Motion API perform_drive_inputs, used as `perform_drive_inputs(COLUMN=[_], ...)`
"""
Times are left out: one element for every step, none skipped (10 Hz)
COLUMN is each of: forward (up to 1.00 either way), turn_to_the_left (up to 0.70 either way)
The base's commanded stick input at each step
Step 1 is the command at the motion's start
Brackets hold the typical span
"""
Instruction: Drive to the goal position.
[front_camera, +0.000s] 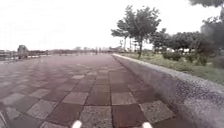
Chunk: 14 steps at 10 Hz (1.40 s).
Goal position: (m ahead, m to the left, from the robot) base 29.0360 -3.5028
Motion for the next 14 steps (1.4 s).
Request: perform_drive_inputs(forward=[0.00,0.00,0.00,0.00,0.17,0.70,0.70,0.70,0.70,0.70,0.70,0.70,0.70,0.70], turn_to_the_left=[0.70,0.70,0.70,0.23,0.00,0.00,0.00,0.00,0.00,0.00,0.00,0.00,0.00,0.00])
